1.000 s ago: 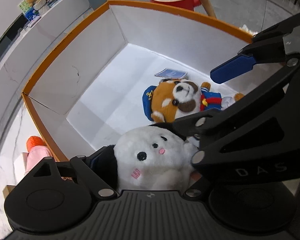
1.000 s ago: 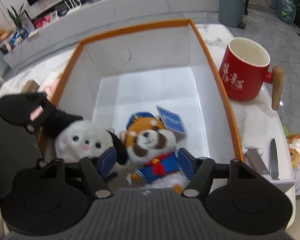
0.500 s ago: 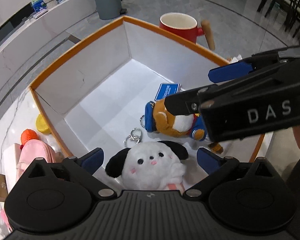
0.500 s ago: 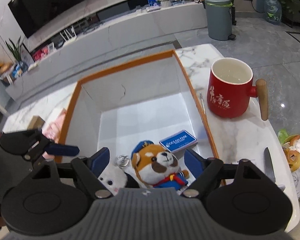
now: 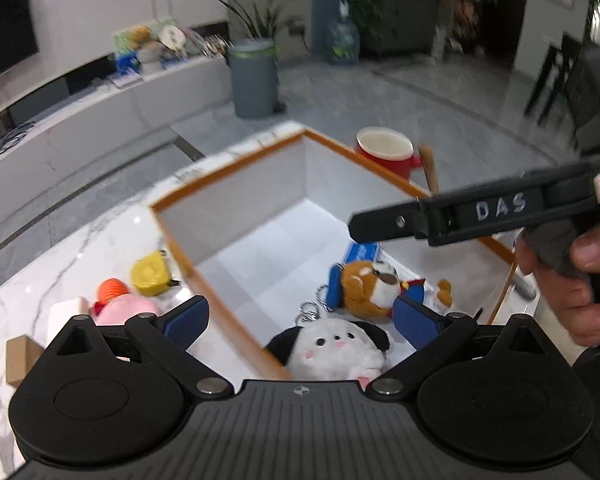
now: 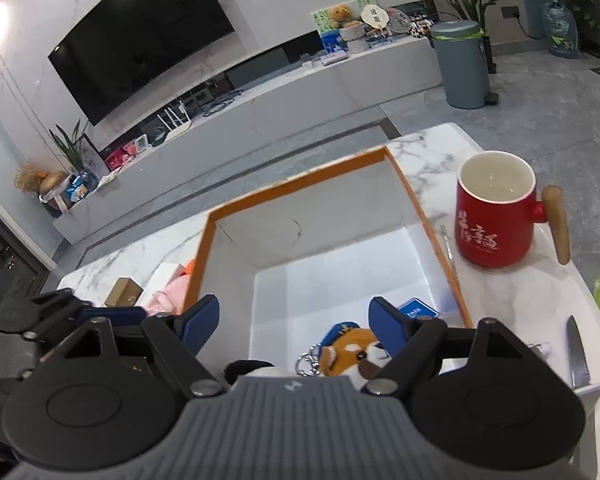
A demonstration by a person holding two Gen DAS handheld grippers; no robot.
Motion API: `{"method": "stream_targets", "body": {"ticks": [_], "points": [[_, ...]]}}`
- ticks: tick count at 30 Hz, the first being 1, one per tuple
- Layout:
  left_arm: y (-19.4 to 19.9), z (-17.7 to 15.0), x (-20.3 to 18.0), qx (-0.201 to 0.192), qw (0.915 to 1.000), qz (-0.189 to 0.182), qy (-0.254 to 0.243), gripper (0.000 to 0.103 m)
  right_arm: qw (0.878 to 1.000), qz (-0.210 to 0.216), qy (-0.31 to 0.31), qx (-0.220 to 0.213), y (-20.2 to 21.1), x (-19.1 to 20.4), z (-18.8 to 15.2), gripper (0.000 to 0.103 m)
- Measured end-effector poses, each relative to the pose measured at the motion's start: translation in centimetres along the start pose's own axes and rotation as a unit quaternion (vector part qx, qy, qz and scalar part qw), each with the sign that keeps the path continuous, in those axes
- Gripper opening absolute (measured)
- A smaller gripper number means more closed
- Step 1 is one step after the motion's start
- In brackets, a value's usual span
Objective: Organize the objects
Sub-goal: 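Withdraw both grippers from the box back over the table, then grasp the dark gray box with the left gripper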
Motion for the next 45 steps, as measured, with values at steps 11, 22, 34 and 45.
{"method": "stream_targets", "body": {"ticks": [11,22,34,45], "points": [[6.7,-4.8,6.4,-0.059,0.995,0.035,0.073,0.103,0.997,0.025,0.064,-0.02,0.4,4.4,-0.8,0.083],[7.3,-9.8,11.0,-0.054,0.9902,0.044,0.121,0.103,0.991,0.023,0.131,-0.006,-0.2,9.4,-3.0,0.084],[2.8,-12.7,14.4,-0.034,0.9901,0.038,0.13,0.1,0.984,0.01,0.175,0.03,-2.9,14.4,-5.5,0.084],[-0.2,-15.0,15.6,0.007,0.9884,0.027,0.15,0.055,0.978,-0.003,0.204,0.054,-4.9,17.5,-7.8,0.086]]}}
Point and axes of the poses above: each gripper's, at about its wrist camera, not at the fingertips, and y roughly against the way its jaws point, x to its left, z to its top, the point moved 2 cm from there along -y, roughly the way its jaws point, and after that the axes turned 9 degrees about x, right-handed, at the moved point
